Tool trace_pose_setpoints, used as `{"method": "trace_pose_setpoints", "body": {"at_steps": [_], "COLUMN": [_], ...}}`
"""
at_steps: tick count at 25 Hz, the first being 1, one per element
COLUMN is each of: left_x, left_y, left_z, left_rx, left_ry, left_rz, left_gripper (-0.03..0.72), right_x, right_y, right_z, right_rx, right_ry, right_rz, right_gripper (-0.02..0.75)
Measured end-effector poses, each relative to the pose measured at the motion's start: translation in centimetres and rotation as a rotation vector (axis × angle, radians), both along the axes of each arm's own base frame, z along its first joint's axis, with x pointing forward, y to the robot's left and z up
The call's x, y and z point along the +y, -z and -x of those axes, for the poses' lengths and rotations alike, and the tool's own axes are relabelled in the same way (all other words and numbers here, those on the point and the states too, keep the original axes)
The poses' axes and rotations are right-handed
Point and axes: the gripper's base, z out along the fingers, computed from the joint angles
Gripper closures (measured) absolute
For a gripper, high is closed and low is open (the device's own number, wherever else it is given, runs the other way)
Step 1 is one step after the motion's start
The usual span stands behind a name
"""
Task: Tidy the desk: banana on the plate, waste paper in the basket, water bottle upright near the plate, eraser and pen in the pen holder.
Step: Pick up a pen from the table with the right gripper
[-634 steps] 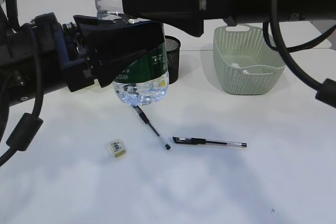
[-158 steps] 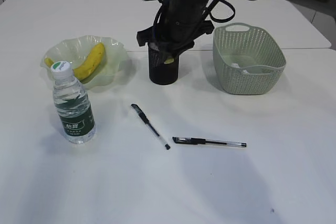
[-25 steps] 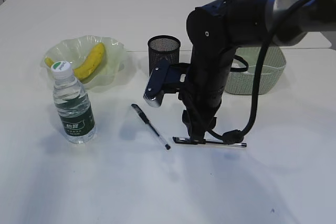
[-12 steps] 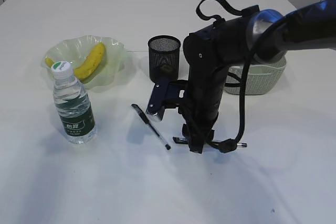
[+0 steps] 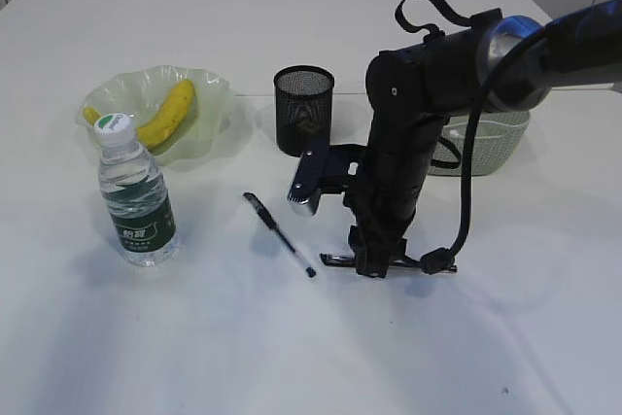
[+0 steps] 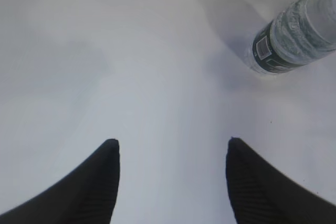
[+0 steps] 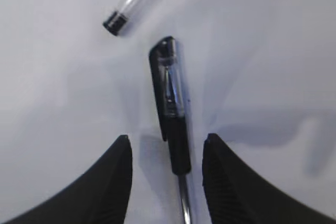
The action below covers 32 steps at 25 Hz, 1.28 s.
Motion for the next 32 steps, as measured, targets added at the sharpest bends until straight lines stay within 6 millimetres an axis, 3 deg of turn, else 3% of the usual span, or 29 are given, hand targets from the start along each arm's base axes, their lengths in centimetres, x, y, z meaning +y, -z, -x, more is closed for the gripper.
{"method": "trace_pose_setpoints", "body": {"at_steps": [22,32], "left_x": [0.0,0.0], "left_y": [0.0,0.0], "left_z": [0.0,0.0], "left_rx": [0.0,0.0], "left_ry": [0.0,0.0], "left_rz": [0.0,0.0], "left_gripper": [0.241,0.241], "right_x": [0.3,0.4], "right_y": [1.6,1.6], "right_z": [0.2,0.5], "right_rx": [0.061,0.096], "right_ry": [-0.015,-0.003], "right_rz": [-0.015,-0.024], "right_gripper": [0.409,0.654]}}
